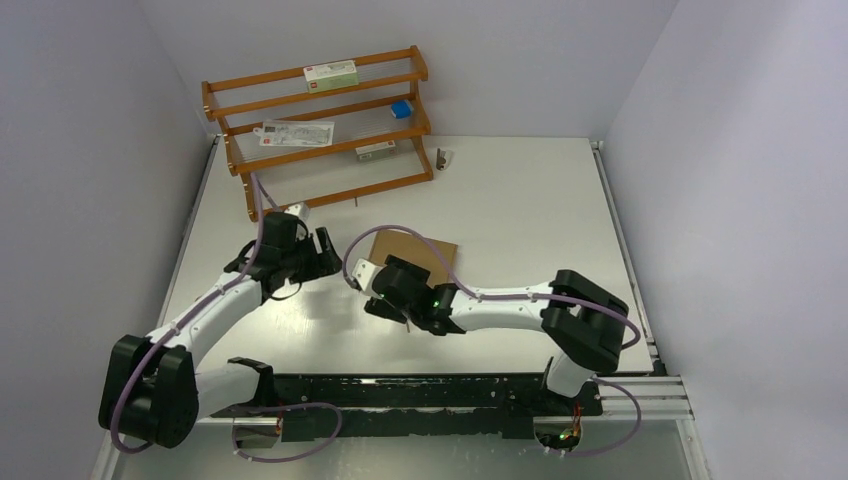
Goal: Fold the paper box
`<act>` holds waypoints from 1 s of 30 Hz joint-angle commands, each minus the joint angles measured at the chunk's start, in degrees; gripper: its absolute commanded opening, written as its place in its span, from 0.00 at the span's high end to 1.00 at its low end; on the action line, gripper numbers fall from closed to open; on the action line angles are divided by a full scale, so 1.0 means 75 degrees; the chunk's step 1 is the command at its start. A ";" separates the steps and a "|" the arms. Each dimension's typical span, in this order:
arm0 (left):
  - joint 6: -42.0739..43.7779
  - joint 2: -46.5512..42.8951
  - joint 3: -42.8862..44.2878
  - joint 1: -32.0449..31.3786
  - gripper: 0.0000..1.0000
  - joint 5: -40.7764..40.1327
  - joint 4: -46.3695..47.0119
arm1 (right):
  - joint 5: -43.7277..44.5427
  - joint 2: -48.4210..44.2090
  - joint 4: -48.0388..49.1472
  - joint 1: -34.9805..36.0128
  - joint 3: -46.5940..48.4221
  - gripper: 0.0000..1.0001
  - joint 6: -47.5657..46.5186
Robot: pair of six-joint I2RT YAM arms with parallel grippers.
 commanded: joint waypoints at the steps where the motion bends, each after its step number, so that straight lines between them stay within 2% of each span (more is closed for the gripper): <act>1: -0.0389 0.0203 -0.0276 0.0102 0.25 0.0430 0.0209 | 0.1079 0.0357 0.1013 0.0013 -0.0224 0.23 -0.0605; 12: -0.0350 0.0609 -0.0276 0.0125 0.27 0.0825 0.0378 | 0.1593 0.1376 0.1841 0.0104 -0.0538 0.33 -0.1217; 18: -0.0266 0.0588 -0.0129 0.0125 0.28 0.0924 0.0301 | 0.1269 0.1512 0.1430 0.0100 -0.0161 0.59 -0.0943; 26: -0.0232 0.0460 0.0470 0.0148 0.28 0.0899 -0.0044 | 0.0620 0.0967 0.0872 0.0085 -0.0012 0.79 -0.0776; 30: -0.0109 0.0241 0.0933 0.0166 0.28 0.0656 -0.0413 | -0.0006 0.0460 0.0355 -0.0090 0.0149 0.84 -0.0499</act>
